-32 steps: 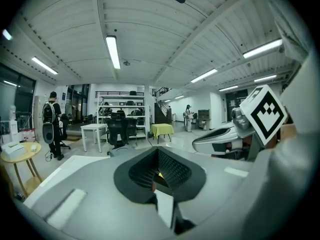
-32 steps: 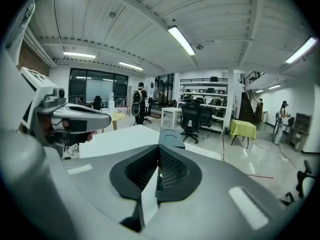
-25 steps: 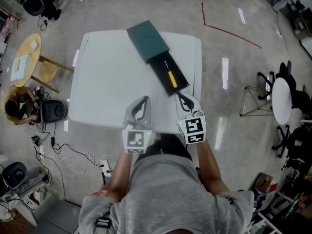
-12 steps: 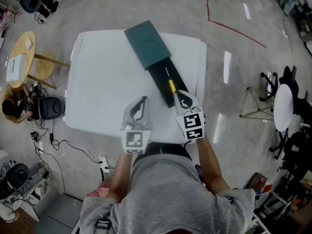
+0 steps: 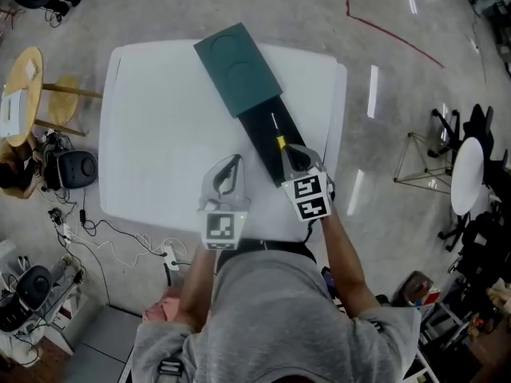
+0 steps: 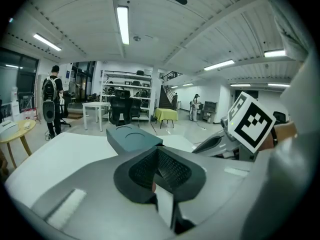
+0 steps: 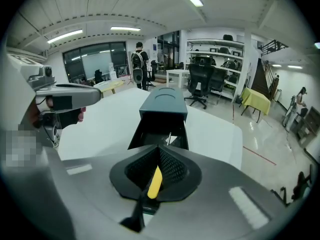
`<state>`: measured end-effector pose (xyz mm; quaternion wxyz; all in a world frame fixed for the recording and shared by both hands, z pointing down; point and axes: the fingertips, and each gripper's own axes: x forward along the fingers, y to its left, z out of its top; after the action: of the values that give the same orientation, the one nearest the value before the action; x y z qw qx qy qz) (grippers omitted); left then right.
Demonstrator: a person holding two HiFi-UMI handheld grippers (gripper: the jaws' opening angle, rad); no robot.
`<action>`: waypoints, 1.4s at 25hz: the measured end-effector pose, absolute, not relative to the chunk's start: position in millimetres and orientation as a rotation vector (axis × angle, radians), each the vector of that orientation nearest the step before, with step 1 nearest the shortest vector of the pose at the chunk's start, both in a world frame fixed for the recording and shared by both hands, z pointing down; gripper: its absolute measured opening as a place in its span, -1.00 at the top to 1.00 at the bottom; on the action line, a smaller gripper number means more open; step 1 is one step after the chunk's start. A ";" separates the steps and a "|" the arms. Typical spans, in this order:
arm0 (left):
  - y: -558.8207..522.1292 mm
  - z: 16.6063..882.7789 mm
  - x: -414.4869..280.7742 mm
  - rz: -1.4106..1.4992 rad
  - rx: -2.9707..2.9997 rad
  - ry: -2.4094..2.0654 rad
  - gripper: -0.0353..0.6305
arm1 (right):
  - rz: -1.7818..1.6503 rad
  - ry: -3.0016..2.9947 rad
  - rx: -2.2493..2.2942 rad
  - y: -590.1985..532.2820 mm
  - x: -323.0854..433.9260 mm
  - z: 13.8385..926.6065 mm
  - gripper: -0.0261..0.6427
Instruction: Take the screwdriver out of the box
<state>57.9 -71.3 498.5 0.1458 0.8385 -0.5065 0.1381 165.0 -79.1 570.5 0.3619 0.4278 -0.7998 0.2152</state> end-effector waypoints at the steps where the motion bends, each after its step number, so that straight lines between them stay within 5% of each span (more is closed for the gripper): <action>1: -73.6 502.7 58.4 0.405 2.410 -1.453 0.86 | 0.569 -2.048 1.093 -81.1 165.7 575.9 0.91; 15: -92.0 536.5 61.4 0.456 2.329 -1.415 0.86 | 0.725 -1.862 0.967 -86.7 170.8 635.2 0.50; 35: -94.7 545.2 57.4 0.481 2.296 -1.437 0.86 | 0.645 -1.752 0.919 -85.6 172.5 647.8 0.65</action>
<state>57.4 -94.7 545.2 0.1941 0.8188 -0.5123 0.1714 172.5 -85.6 647.8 0.5060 0.3808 -0.7262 0.2675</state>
